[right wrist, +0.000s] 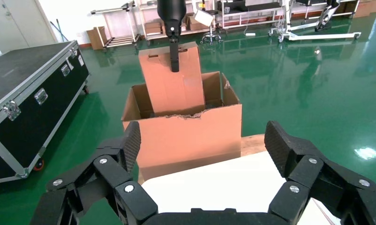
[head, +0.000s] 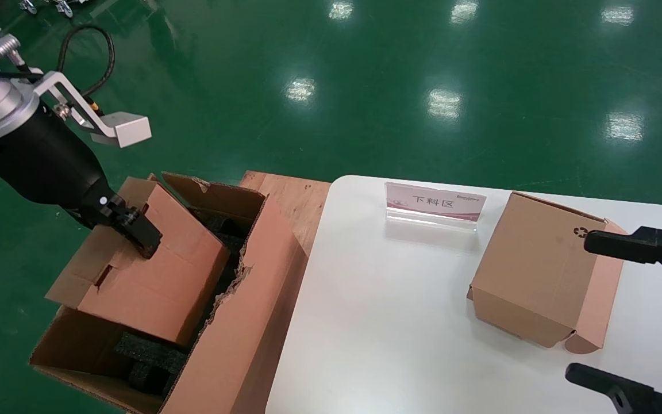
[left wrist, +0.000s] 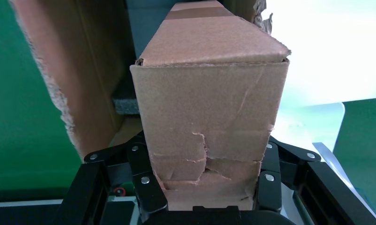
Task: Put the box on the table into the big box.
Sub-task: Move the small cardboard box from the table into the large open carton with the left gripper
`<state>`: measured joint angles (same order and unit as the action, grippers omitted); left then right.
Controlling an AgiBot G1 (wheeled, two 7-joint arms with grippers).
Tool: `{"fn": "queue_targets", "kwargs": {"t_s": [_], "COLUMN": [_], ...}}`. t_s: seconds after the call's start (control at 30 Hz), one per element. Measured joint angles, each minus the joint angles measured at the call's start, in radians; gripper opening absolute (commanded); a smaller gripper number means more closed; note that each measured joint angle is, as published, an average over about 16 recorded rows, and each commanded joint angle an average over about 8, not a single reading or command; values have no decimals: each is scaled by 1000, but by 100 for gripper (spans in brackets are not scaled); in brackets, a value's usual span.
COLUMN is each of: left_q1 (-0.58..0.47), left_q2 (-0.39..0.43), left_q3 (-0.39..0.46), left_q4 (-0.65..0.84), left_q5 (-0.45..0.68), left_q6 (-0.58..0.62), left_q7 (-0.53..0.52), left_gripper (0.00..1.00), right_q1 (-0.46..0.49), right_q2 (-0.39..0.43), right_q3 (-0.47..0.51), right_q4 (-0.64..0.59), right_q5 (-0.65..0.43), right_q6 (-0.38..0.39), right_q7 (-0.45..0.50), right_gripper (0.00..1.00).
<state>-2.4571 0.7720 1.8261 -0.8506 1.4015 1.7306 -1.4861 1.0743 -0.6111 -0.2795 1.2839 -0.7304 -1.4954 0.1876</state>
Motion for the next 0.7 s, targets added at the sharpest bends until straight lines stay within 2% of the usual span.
{"fn": "queue_targets", "kwargs": {"t_s": [0.7], "left_q1": [131], "left_q2": [16], "left_q3": [4], "left_q4": [146], "left_q5": [-59], "left_q6": [-89], "left_q7": [126], "left_gripper": [0], "right_q1": [0], "right_q2": [0], "right_q3": [0], "right_q4": [0], "right_q5": [0], "right_q6": [0], "right_q7": [0], "right_gripper": [100]}}
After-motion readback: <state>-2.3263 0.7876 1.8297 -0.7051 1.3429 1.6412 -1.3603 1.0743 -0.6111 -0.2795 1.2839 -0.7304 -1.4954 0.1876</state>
